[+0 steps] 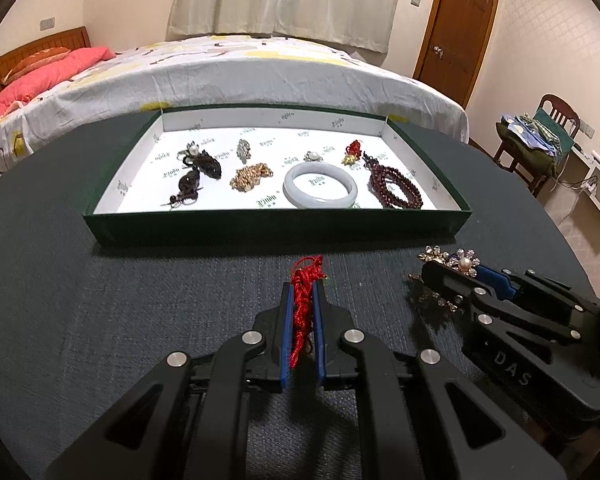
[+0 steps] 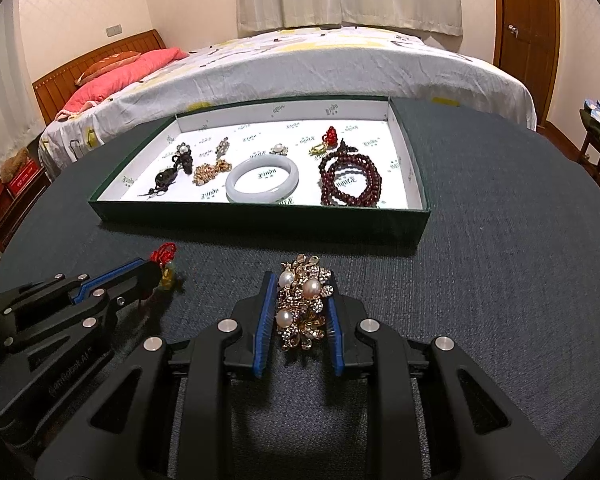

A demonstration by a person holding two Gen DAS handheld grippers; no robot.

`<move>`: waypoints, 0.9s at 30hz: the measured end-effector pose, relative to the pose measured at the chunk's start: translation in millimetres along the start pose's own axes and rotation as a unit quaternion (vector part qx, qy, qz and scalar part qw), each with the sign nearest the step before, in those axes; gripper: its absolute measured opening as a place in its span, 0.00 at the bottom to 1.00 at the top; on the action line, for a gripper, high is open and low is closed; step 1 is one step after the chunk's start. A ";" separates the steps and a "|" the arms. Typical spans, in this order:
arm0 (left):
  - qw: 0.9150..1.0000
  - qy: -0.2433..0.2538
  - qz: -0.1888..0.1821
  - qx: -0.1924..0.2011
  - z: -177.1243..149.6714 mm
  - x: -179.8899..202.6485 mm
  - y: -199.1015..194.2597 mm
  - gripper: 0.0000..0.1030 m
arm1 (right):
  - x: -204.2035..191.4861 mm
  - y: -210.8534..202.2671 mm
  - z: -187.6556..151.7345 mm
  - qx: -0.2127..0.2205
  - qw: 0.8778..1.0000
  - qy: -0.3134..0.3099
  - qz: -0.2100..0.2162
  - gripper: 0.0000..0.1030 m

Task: Organize jewelry
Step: 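Carry the red tassel and pearl brooch over the box with both grippers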

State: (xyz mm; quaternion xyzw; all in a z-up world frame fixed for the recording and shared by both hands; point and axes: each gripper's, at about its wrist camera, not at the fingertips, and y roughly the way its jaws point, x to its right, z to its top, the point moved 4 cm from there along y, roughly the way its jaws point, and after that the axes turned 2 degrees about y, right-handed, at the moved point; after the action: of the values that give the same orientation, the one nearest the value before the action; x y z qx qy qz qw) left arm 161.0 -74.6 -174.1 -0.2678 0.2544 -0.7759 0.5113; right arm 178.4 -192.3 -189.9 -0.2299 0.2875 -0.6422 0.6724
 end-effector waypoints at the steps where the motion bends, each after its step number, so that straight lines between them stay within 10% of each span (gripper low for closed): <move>1: 1.000 0.000 0.001 0.003 1.0 -0.4 -1.1 0.09 | -0.3 -0.6 0.4 0.002 1.000 0.000 0.000 0.23; 27: 0.990 0.014 0.046 0.135 128.6 -49.2 10.6 0.09 | -25.0 9.1 130.3 0.149 0.988 -0.047 0.003 0.23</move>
State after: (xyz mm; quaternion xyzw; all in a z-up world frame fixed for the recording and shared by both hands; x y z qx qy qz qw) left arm 271.3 -48.1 -95.4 -0.1730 0.1663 -0.7829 0.5740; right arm 273.7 -174.6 -98.8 -0.1565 0.1573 -0.6641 0.7139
